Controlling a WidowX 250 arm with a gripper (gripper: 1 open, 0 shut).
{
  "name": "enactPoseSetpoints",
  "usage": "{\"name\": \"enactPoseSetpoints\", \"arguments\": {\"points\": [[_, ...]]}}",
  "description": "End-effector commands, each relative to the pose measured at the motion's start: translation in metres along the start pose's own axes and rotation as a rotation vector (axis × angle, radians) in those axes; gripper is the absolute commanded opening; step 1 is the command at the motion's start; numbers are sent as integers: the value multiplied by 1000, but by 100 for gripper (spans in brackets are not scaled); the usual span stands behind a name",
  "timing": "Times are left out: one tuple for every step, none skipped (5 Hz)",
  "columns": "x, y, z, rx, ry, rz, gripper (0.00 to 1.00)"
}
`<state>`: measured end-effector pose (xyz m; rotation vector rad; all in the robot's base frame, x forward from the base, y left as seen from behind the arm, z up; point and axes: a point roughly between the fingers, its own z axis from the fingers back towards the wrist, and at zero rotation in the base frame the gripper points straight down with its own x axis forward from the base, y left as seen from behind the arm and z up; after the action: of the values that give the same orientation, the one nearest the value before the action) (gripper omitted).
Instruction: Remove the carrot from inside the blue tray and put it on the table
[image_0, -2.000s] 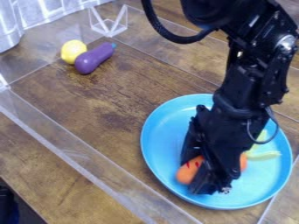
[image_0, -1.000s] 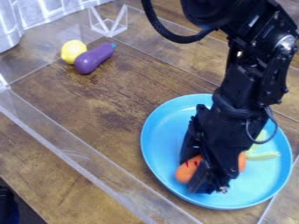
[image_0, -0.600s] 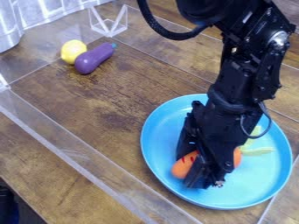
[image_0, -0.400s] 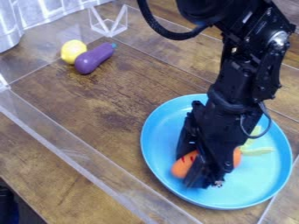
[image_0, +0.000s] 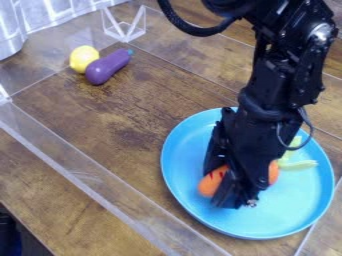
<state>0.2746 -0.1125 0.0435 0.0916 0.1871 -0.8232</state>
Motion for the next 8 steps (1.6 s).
{"name": "enactPoseSetpoints", "arguments": {"points": [[-4, 10, 25, 35, -82, 24, 0], [-6, 11, 26, 37, -87, 25, 0], [-9, 12, 30, 43, -94, 27, 0], [-12, 14, 32, 50, -100, 33, 0], [-14, 14, 34, 52, -107, 36, 0], [-16, 15, 36, 54, -114, 39, 0], [-21, 16, 42, 63, -121, 46, 0], [-34, 23, 62, 100, -135, 89, 0]]}}
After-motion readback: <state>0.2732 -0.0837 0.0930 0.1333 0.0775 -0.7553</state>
